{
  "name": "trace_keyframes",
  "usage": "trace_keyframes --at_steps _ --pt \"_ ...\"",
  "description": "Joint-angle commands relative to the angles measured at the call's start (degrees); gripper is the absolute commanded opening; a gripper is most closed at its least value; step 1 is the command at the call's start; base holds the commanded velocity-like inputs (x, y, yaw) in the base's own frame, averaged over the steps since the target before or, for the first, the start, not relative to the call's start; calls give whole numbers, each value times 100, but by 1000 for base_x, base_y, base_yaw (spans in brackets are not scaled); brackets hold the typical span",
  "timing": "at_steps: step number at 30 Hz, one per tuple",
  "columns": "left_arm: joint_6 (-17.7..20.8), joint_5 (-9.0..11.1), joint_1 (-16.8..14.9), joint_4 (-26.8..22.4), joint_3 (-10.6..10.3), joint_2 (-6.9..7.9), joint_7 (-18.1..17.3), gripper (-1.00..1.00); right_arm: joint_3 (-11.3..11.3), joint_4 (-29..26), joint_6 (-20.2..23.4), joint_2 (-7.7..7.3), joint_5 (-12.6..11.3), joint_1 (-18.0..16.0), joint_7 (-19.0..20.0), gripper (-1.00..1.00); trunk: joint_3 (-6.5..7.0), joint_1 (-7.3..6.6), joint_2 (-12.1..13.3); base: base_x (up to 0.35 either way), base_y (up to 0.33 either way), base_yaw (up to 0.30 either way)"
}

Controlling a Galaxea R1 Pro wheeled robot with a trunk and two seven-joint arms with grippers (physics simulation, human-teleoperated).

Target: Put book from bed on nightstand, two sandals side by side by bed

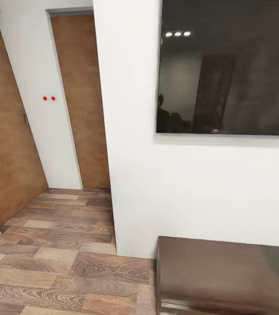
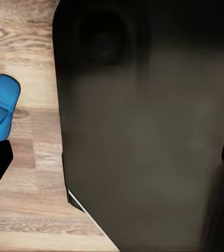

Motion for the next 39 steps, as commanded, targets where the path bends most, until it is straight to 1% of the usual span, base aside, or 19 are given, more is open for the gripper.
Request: trace_keyframes --at_steps 1,6,14,25,31,39 --pt "9 9 -1 -33 -9 -26 0 100 -18 -9 3 -9 0 -9 -9 100 -3 0 -2 0 0 0" --pt "9 9 -1 -83 -9 -26 0 100 -18 -9 4 -9 0 -9 -9 100 -3 0 -2 0 0 0" --pt "9 9 -1 -324 -17 -38 0 100 -16 -9 7 -9 -8 -9 -9 100 -3 0 -2 0 0 0" --pt "9 9 -1 -355 -9 -35 0 100 -18 -9 9 -9 -9 -9 -9 100 -3 0 -2 0 0 -4" --pt "9 9 -1 -354 -9 -35 0 100 -24 -9 9 -9 -9 -9 -9 100 -3 0 -2 0 0 -135" --pt "9 9 -1 -352 -9 -35 0 100 -26 -9 9 -9 -9 -9 -9 100 -3 0 -2 0 0 -250"
